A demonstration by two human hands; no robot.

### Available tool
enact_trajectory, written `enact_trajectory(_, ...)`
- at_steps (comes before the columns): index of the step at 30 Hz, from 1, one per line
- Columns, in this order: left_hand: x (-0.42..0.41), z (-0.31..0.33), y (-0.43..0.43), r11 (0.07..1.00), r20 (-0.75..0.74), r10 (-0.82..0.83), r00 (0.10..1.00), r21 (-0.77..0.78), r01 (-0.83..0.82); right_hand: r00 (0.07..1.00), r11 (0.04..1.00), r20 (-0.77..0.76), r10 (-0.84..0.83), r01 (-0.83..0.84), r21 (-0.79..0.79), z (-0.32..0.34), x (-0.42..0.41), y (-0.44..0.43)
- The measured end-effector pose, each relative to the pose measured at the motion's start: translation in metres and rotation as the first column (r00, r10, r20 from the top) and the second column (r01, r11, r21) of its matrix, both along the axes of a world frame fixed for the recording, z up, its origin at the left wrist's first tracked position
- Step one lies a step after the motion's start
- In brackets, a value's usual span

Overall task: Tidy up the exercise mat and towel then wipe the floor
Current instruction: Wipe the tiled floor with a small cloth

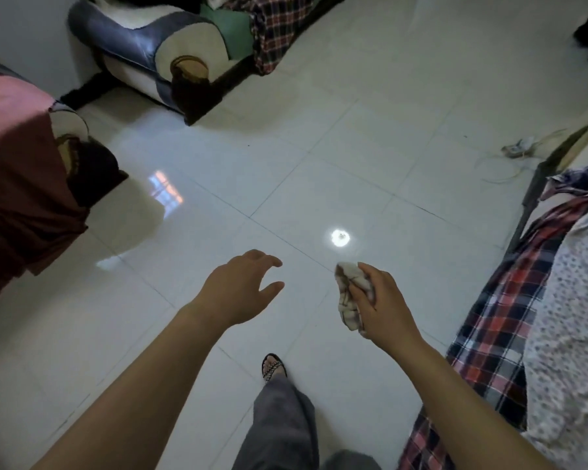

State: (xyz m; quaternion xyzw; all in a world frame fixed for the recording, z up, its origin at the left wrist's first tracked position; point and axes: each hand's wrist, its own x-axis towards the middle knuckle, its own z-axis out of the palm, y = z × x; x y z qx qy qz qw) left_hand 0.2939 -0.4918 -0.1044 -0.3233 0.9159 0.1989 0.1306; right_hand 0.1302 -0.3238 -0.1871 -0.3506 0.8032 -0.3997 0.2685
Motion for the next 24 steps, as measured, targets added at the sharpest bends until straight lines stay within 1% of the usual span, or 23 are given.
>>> enact_trajectory(3, -0.017, -0.013, -0.052, 0.999, 0.078, -0.039, 0.996, -0.015, 0.04, 0.998, 0.996, -0.008, -0.061, 0.062, 0.064, -0.019, -0.028, -0.031)
enact_trajectory(6, -0.026, -0.035, -0.092, 0.998, 0.145, -0.04, 0.989, -0.046, 0.047, 0.996, 0.993, 0.025, -0.09, 0.088, 0.076, -0.053, -0.061, -0.057)
enact_trajectory(8, -0.033, -0.062, -0.106, 0.998, 0.169, -0.034, 0.985, -0.041, 0.042, 0.993, 0.989, 0.065, -0.102, 0.095, 0.111, -0.084, -0.079, -0.067)
enact_trajectory(10, -0.043, -0.103, -0.113, 0.999, 0.185, -0.027, 0.982, -0.031, 0.034, 0.989, 0.987, 0.082, -0.123, 0.113, 0.118, -0.129, -0.095, -0.074)
enact_trajectory(14, -0.076, -0.218, -0.119, 0.999, 0.179, -0.013, 0.984, -0.027, 0.018, 0.987, 0.979, 0.038, -0.158, 0.152, 0.138, -0.268, -0.125, -0.085)
enact_trajectory(18, -0.123, -0.361, -0.122, 0.998, 0.144, -0.039, 0.989, -0.037, 0.045, 0.987, 0.981, 0.061, -0.15, 0.141, 0.132, -0.415, -0.147, -0.097)
enact_trajectory(21, -0.163, -0.477, -0.118, 0.996, 0.109, -0.081, 0.991, -0.032, 0.085, 0.994, 0.987, 0.031, -0.101, 0.096, 0.13, -0.518, -0.155, -0.107)
enact_trajectory(24, -0.198, -0.592, -0.114, 0.983, 0.128, -0.177, 0.976, -0.023, 0.182, 0.998, 0.992, -0.013, -0.066, 0.067, 0.105, -0.613, -0.162, -0.115)
